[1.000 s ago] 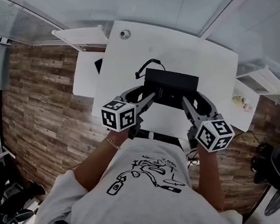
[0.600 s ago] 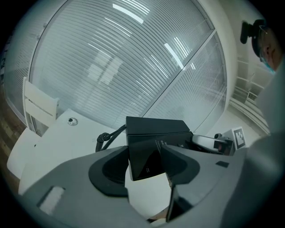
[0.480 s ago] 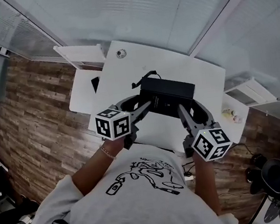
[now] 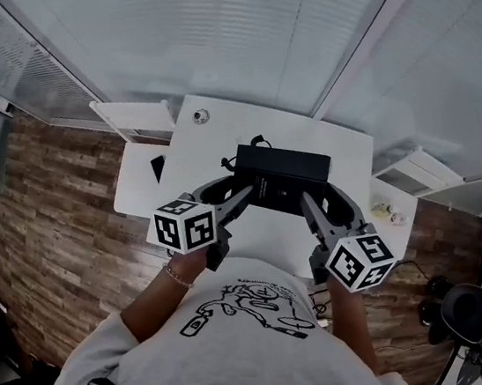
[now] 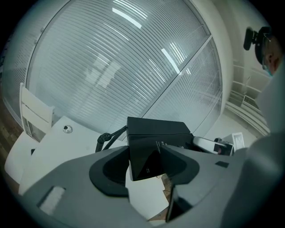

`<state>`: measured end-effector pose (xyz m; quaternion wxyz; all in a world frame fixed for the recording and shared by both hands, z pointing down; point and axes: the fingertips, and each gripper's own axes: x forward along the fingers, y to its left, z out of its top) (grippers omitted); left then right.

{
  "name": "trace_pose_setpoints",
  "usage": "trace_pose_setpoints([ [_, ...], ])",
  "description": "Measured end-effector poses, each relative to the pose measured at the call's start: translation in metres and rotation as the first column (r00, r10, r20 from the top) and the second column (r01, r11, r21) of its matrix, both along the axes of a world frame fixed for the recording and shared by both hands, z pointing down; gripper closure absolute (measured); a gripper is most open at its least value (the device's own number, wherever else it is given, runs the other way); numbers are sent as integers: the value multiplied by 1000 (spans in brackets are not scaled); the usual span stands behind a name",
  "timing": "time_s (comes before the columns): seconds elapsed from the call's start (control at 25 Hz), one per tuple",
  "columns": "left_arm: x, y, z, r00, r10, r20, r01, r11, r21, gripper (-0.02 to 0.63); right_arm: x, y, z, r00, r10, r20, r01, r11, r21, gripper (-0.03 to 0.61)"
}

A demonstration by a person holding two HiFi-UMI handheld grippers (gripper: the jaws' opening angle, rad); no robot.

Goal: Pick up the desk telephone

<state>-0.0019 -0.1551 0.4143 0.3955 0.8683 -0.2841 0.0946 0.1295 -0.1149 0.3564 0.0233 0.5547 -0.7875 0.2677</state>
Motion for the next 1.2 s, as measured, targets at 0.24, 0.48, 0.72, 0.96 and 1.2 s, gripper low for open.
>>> trace_pose_setpoints([
  [0.24, -1, 1, -21, 1000, 0, -12, 1, 999, 32, 396, 0, 3, -18, 1000, 7, 3, -7, 1000, 26, 382],
  [0.48, -2, 2, -32, 1000, -5, -20, 6, 999, 51, 396, -1, 7, -27, 1000, -8, -20, 9, 999, 49, 383],
  [0.72, -2, 2, -31, 1000, -1, -17, 2, 999, 47, 396, -2, 6, -30, 1000, -7, -16, 8, 999, 54, 385],
  [0.96, -2, 1, -33, 1000, -14, -20, 15, 999, 52, 400, -2, 7, -31, 1000, -15, -25, 16, 999, 50, 385],
  [1.2, -2, 2, -34, 1000, -12, -21, 13, 999, 49, 400, -2, 6, -33, 1000, -19, -25, 20, 998, 52, 385],
])
